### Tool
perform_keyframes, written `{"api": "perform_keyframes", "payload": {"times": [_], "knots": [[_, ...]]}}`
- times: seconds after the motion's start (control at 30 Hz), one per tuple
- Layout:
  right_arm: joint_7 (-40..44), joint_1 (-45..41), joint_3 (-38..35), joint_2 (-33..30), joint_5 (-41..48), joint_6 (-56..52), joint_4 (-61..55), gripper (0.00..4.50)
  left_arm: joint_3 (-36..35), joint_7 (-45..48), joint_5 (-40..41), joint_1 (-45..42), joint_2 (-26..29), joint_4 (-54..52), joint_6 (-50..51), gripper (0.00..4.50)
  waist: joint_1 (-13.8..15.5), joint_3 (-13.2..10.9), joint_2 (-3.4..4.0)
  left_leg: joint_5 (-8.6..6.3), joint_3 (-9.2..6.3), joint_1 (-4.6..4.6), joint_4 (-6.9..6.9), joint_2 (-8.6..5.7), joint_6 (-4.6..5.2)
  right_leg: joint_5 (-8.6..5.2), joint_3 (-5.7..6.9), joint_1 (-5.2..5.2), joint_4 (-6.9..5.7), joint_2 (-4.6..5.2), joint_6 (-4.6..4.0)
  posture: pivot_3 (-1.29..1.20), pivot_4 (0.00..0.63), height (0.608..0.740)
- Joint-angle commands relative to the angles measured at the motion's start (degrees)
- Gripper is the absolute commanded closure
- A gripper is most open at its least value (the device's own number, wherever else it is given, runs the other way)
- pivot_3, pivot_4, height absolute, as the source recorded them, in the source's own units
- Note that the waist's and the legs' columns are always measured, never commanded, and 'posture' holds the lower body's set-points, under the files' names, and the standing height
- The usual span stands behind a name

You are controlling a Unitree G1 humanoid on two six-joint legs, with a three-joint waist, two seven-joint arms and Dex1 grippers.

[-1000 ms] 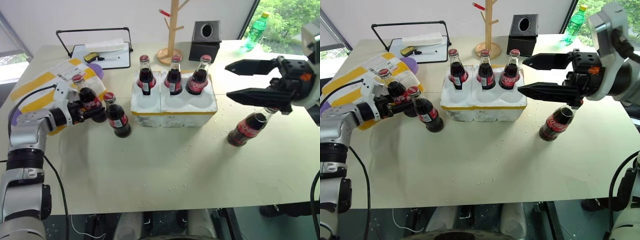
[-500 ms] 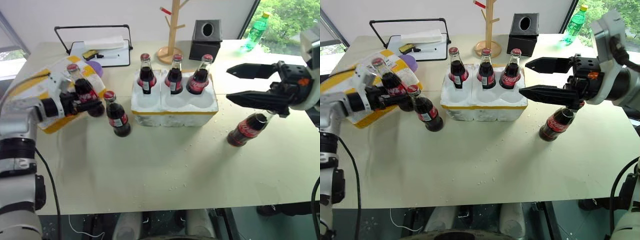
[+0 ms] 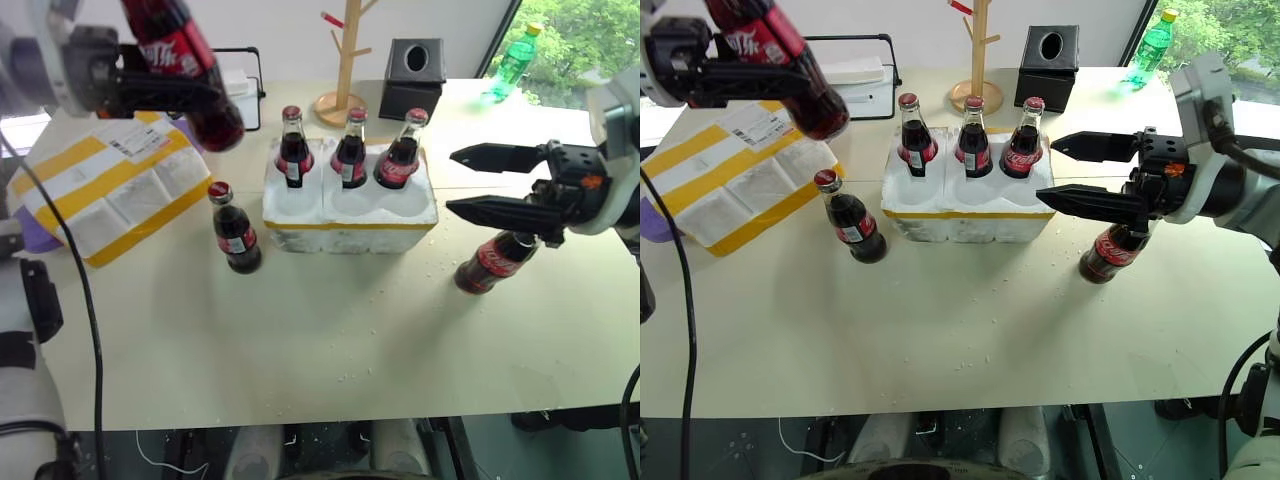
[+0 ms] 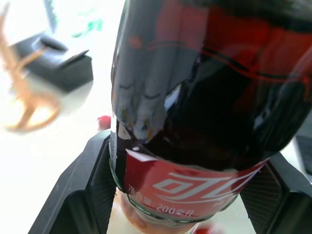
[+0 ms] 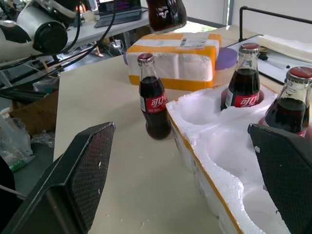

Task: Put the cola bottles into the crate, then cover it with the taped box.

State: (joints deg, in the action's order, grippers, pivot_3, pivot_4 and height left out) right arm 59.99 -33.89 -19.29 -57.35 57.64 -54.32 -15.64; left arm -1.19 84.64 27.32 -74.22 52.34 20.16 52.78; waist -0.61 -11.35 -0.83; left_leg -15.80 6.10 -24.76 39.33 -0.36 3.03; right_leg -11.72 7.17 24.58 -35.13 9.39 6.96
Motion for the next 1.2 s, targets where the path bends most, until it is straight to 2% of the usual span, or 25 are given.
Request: {"api": "perform_keyframes", "payload": {"times": [0.03,0.17,0.33,0.53,0.83,1.03,1.2], "knots": [[-0.9,0.1,-2.6,0.0,1.5,1.0,-1.8,0.00,-1.4,-5.4,3.9,-5.1,-2.8,-6.5,6.6,1.68,0.2,0.0,0.00,0.01,-0.01,0.00,0.01,0.00,0.00,0.00,0.00,0.00,-0.01,0.00,0.00,0.00,0.150,0.740],[-1.7,0.7,-2.5,0.6,1.6,1.3,-2.1,0.00,-0.7,-12.7,4.3,-7.5,-8.3,-11.0,10.2,1.68,0.1,0.0,-0.01,0.01,-0.03,0.00,0.17,0.00,0.01,0.00,-0.02,-0.03,-0.06,0.00,0.01,0.00,0.150,0.740],[-2.3,0.7,-2.2,1.3,1.5,1.8,-2.0,0.00,3.3,-16.4,4.6,-10.1,-13.3,-13.9,12.3,1.68,0.2,0.0,0.00,0.01,-0.05,0.00,0.20,0.00,0.00,0.01,-0.01,-0.05,-0.07,0.00,0.02,0.00,0.150,0.740],[-3.6,0.7,-2.0,2.7,1.2,2.4,-1.6,0.00,5.4,-23.0,3.1,-14.5,-20.5,-8.3,13.4,1.68,1.0,0.0,0.01,0.00,-0.06,-0.03,0.35,0.00,0.01,0.00,-0.03,-0.05,-0.02,-0.01,0.02,0.00,0.150,0.740],[-5.0,3.0,-2.7,2.4,1.4,2.8,-3.3,0.00,8.3,-33.9,-0.3,-15.3,-29.9,-2.5,16.0,1.68,1.4,0.0,0.01,-0.02,-0.12,-0.15,0.58,0.01,0.05,0.03,0.00,-0.05,-0.06,-0.02,0.07,0.00,0.150,0.740],[-5.2,5.3,-3.6,1.4,0.5,3.3,-4.4,0.00,8.2,-40.7,-1.8,-14.3,-35.6,-2.3,17.2,1.68,1.5,0.0,0.01,-0.04,-0.16,-0.25,0.63,0.01,0.09,0.06,0.01,-0.02,-0.04,-0.02,0.12,0.00,0.150,0.740],[-5.2,5.5,-4.0,0.8,0.1,3.6,-3.6,0.00,9.2,-44.2,-3.2,-12.9,-38.2,-3.3,16.5,1.68,1.4,0.0,0.01,-0.05,-0.16,-0.29,0.65,0.01,0.10,0.08,0.01,0.01,-0.02,-0.02,0.14,0.00,0.150,0.740]]}}
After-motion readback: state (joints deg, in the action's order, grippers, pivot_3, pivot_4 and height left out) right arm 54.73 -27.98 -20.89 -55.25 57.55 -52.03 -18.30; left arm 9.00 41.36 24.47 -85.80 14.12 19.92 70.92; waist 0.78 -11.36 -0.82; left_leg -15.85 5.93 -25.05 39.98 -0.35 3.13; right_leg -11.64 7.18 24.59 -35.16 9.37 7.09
